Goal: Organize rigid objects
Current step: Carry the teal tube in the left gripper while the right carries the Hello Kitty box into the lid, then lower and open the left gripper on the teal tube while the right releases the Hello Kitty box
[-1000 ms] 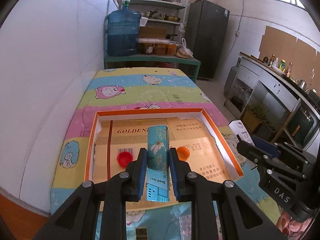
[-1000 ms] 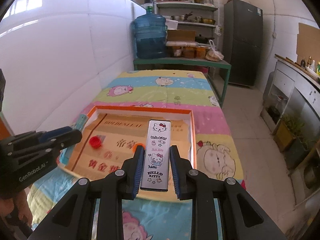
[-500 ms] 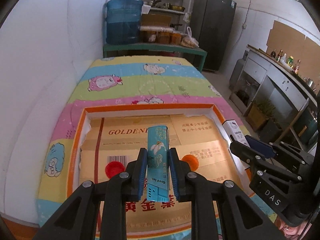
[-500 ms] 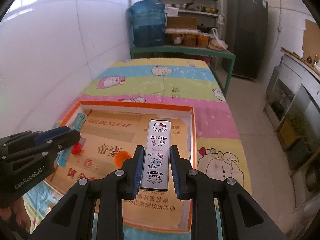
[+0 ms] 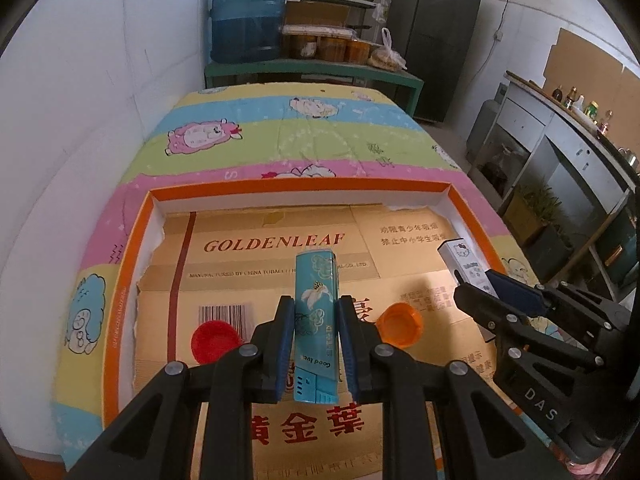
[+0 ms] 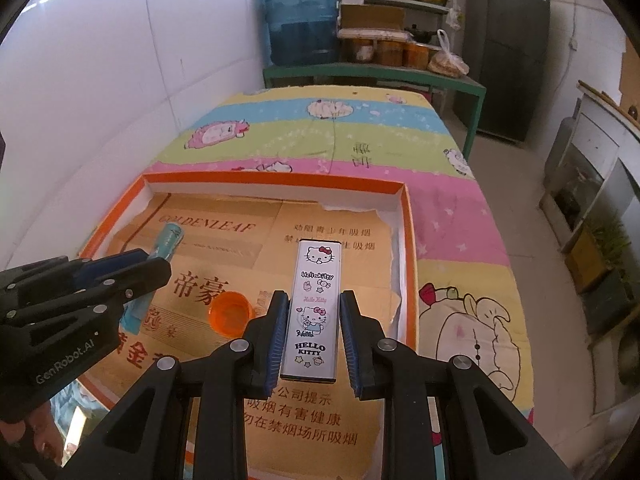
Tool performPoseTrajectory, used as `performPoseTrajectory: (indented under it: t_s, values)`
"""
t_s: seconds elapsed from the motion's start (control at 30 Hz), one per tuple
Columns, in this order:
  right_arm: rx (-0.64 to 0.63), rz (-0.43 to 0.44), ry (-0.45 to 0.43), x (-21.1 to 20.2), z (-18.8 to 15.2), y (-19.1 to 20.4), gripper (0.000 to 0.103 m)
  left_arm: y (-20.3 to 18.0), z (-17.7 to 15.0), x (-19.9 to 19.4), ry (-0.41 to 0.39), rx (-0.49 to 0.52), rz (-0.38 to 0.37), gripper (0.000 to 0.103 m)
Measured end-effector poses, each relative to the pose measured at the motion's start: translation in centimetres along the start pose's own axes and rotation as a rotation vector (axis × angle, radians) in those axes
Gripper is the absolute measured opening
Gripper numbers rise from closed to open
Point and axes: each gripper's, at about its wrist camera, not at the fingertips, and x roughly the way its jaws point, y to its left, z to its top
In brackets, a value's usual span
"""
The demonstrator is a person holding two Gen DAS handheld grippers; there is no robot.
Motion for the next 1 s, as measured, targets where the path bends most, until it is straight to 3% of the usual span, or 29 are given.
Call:
performPoseTrajectory:
  t_s: [0.47,1.0]
  values:
    - [-0.005,0.011,0.051,2.0,-0.2,-0.3,0.027,0.1,-0.2,2.4,0.054,-0.008,-0.020,0.023]
    - [0.011,0.026,0.067,2.8,-0.5,-0.6,0.029,0.9,-0.3,2.6,0.038,-0.022,-0.075,0.023]
